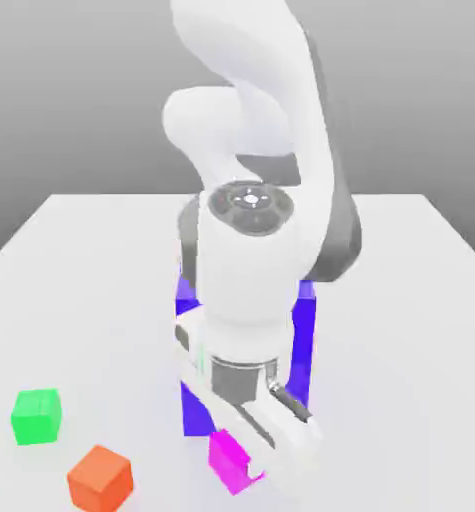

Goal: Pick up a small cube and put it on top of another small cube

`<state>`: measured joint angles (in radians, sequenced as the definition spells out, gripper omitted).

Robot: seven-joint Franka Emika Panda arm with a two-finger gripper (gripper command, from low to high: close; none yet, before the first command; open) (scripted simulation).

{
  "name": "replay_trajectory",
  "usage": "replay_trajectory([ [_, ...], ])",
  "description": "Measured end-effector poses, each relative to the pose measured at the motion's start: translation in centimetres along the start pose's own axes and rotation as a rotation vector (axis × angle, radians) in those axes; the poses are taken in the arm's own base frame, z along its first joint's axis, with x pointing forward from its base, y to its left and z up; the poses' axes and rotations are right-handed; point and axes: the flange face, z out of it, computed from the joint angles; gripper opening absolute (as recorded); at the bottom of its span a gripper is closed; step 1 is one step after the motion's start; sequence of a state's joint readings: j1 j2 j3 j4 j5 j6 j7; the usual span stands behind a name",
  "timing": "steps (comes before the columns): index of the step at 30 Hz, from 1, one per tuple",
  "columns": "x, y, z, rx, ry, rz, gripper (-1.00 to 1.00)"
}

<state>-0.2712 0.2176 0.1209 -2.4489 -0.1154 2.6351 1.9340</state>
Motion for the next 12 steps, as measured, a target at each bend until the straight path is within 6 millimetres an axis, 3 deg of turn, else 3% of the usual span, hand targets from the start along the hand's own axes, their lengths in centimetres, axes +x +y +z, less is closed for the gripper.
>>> replay_trajectory([
  [5,12.0,0.6,-0.6,0.003,-0.021,0.431,-1.00],
  [8,19.1,1.3,2.0,0.004,-0.037,0.690,-1.00],
  [9,20.9,1.6,3.3,0.004,-0.040,0.761,1.00],
  [12,20.9,1.6,3.3,0.004,-0.040,0.761,1.00],
])
